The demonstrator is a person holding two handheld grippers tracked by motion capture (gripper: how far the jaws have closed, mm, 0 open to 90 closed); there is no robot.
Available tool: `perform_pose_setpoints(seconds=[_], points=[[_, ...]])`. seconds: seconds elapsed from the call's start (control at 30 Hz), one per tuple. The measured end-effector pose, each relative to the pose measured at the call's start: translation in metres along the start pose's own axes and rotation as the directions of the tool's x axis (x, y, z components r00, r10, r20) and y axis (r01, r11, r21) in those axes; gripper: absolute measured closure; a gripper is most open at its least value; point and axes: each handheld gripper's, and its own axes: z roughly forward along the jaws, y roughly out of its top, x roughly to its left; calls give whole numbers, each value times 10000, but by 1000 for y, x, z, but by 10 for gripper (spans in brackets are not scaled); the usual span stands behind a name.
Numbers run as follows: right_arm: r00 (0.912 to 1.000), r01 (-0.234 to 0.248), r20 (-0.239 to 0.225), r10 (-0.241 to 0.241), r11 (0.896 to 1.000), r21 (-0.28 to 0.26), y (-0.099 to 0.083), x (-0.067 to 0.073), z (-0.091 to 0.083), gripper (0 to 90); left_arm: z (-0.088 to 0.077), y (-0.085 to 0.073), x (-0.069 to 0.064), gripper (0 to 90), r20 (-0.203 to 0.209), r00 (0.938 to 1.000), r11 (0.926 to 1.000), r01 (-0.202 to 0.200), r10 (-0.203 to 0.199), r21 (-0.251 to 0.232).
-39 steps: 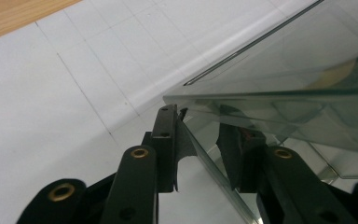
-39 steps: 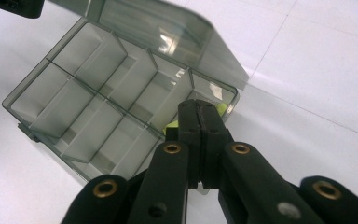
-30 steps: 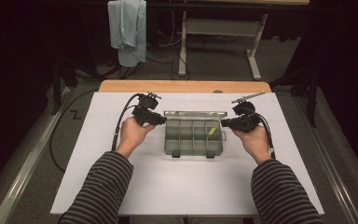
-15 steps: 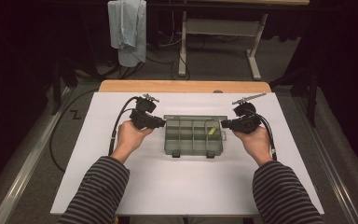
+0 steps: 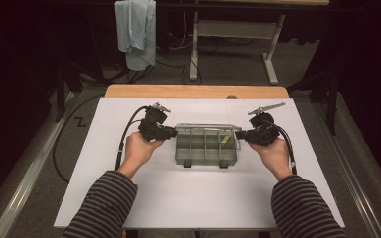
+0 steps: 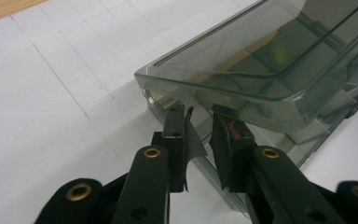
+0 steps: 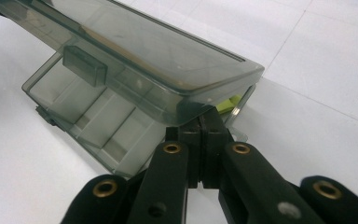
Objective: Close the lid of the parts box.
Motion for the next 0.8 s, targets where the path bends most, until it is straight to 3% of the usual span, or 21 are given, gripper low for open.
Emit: perform_pose_setpoints(seconds=[0.37,0.63,0.8], points=[[9998,89,-154,-90,9999,-53,-7,3,1,900,-7,-11,-1,751,-100,9998,9999,-147,147,-19],[9997,106,-203,-107,9999,-42,-10,3,1,900,-14,-21,10,750,-208,9995,9996,226,-223,143],[9996,133,-260,-135,9999,-47,-13,2,3,900,-20,-24,15,751,-290,9982,9986,521,-524,-131]])
